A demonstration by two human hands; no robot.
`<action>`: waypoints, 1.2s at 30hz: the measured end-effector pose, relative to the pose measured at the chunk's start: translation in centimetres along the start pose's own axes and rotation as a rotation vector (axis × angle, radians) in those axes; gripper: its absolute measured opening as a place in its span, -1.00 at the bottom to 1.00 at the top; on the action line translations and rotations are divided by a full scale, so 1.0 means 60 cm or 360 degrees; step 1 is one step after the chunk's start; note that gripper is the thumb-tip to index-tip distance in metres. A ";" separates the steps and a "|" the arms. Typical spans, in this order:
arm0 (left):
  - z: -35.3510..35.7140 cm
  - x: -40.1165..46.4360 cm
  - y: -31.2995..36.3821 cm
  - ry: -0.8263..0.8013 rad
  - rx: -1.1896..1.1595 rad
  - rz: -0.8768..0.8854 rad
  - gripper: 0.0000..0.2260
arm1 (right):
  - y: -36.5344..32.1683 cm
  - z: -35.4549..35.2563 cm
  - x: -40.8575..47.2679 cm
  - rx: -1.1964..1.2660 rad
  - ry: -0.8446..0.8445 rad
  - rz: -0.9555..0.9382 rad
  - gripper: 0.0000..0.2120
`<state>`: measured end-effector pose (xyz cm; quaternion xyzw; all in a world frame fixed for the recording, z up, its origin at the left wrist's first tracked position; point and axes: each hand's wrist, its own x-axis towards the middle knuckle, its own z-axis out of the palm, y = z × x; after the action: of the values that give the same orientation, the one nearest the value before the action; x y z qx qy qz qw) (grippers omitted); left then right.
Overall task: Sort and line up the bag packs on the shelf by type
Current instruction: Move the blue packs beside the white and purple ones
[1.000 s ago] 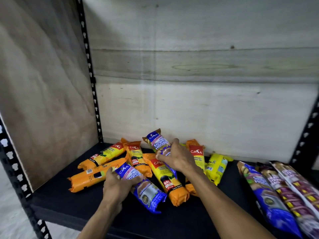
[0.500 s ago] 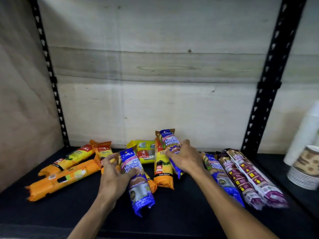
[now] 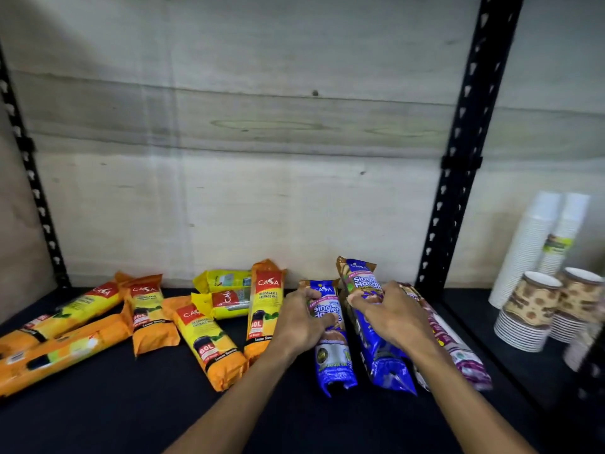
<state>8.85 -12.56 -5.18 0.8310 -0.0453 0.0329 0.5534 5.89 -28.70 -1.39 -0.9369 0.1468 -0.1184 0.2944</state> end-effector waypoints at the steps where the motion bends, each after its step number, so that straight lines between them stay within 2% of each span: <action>1: 0.008 0.006 0.001 -0.0009 0.0042 0.0016 -0.58 | 0.004 -0.002 -0.002 -0.0013 -0.0008 0.0005 -0.45; 9: 0.043 0.026 -0.009 -0.0040 0.0463 0.0155 -0.58 | 0.013 0.020 -0.004 -0.0021 -0.0051 0.0045 -0.44; 18: 0.022 0.007 -0.042 -0.0362 0.0937 0.0316 -0.53 | 0.001 0.036 -0.025 -0.0122 -0.0086 -0.0003 -0.37; 23: 0.010 0.004 -0.047 -0.0491 0.0971 0.0270 -0.52 | 0.002 0.039 -0.028 -0.0060 -0.0197 0.0010 -0.34; 27: 0.004 0.003 -0.030 -0.0457 0.0773 0.0036 -0.50 | 0.007 0.040 -0.021 -0.0088 -0.0236 0.0015 -0.36; 30: 0.004 -0.004 -0.023 -0.0551 0.0211 -0.0253 -0.47 | 0.005 0.038 -0.012 -0.0135 -0.0237 -0.0011 -0.38; 36: 0.016 -0.010 -0.017 -0.0549 -0.0127 -0.0362 -0.45 | 0.004 0.032 -0.001 -0.0184 -0.0232 -0.0017 -0.41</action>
<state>8.38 -13.02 -6.55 0.8015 -0.0466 -0.1743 0.5701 6.36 -27.87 -3.09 -0.9592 0.1266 -0.0427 0.2492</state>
